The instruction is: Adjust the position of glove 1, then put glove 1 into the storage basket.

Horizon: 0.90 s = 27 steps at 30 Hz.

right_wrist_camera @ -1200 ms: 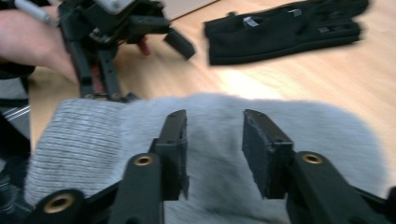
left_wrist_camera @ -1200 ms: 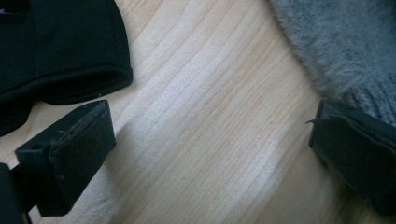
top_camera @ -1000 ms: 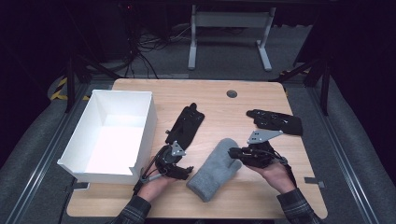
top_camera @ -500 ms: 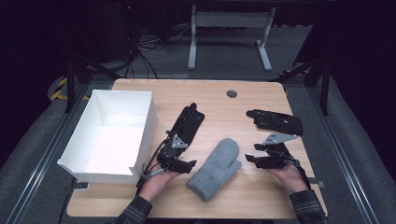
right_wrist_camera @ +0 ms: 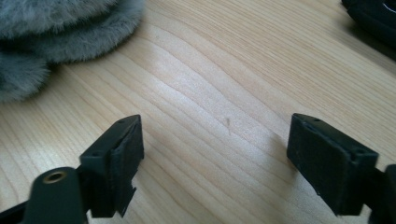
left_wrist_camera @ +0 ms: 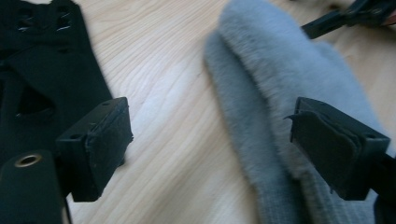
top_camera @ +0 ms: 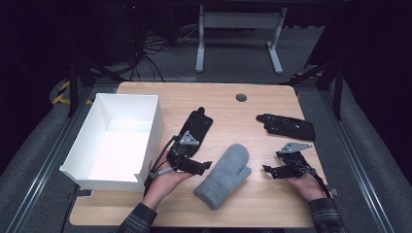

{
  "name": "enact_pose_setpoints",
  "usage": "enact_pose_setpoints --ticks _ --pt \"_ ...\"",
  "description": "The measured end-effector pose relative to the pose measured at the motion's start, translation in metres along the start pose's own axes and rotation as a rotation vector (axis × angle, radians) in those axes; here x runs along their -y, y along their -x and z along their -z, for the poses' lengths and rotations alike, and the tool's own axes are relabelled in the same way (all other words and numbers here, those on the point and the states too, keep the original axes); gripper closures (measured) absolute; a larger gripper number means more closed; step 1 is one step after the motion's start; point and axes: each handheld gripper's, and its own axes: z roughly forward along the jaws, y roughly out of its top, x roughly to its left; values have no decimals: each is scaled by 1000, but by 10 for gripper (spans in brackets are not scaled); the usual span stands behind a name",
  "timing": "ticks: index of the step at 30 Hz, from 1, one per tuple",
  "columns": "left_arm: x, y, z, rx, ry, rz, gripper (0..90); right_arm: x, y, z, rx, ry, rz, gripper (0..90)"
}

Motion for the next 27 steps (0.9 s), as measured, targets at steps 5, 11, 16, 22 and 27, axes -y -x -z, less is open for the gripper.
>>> enact_pose_setpoints --ticks 5,11,16,22,27 --pt "-14 9 2 47 15 -31 109 7 2 -2 7 47 0 98" --pt "-23 19 -13 72 -9 -58 91 7 2 -3 12 47 -4 86" --pt "-26 26 -31 89 -51 -68 76 7 2 -3 13 46 -4 84" --pt "-24 28 -52 91 -103 -68 64 7 2 -3 13 46 -5 84" --pt "-19 27 -65 103 -143 -59 57 7 2 -3 13 46 -5 84"
